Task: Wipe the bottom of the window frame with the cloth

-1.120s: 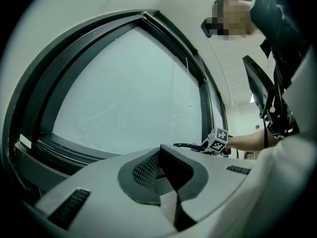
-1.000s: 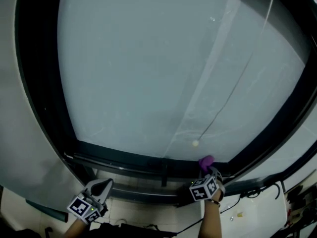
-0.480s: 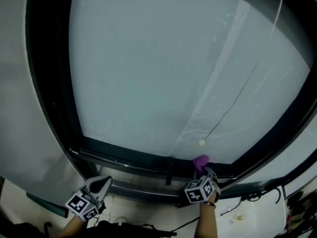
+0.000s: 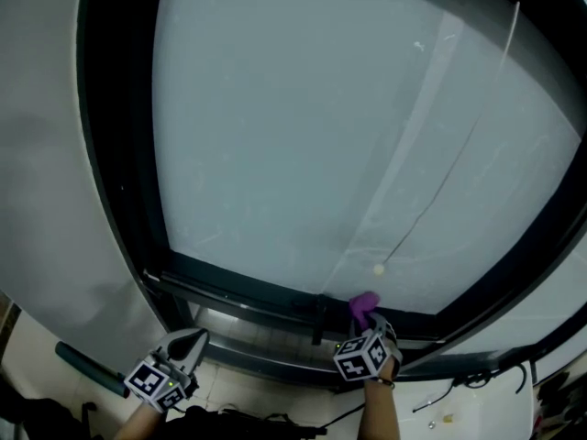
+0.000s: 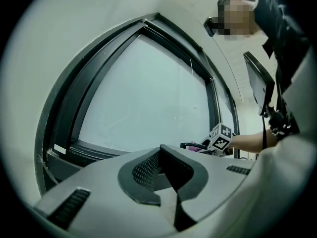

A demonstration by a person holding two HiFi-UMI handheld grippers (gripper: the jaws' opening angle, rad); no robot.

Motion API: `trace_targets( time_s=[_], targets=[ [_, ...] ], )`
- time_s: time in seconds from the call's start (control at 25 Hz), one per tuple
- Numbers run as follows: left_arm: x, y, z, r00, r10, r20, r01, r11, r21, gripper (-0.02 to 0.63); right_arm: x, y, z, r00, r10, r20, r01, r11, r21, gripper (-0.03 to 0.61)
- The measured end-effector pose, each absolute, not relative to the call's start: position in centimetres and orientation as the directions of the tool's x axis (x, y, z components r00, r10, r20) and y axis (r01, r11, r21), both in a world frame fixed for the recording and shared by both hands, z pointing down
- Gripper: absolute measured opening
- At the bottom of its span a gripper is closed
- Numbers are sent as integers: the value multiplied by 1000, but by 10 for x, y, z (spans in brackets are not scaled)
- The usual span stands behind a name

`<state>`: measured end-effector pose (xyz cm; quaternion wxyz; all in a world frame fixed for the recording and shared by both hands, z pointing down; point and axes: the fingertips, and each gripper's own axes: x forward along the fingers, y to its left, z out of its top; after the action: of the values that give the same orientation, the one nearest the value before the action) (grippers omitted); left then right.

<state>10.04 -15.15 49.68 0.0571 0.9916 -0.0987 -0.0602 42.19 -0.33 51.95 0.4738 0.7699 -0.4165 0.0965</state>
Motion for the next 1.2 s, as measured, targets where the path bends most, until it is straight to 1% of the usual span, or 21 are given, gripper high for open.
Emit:
trace_targets(
  time_s=[0.2, 0.56, 0.72, 0.88, 1.2],
  targets=[
    [96, -151, 498, 971, -212, -108, -199, -973, 121, 5, 416, -10, 518, 592, -590, 549, -771, -215, 599, 91],
    [89, -150, 499, 967, -232, -101, -220, -968, 125, 5, 394, -29, 516, 522, -657, 544, -814, -192, 549, 91],
    [85, -147, 501, 968, -235, -85, -222, -966, 133, 5, 393, -30, 513, 526, -658, 539, -807, -187, 560, 91],
    [80, -147, 502, 967, -242, -81, -229, -963, 143, 5, 386, -36, 507, 502, -689, 522, -822, -192, 537, 91],
    [72, -148, 504, 957, -273, -100, -259, -957, 129, 5, 375, -43, 502, 493, -695, 524, -810, -147, 567, 91]
  ],
)
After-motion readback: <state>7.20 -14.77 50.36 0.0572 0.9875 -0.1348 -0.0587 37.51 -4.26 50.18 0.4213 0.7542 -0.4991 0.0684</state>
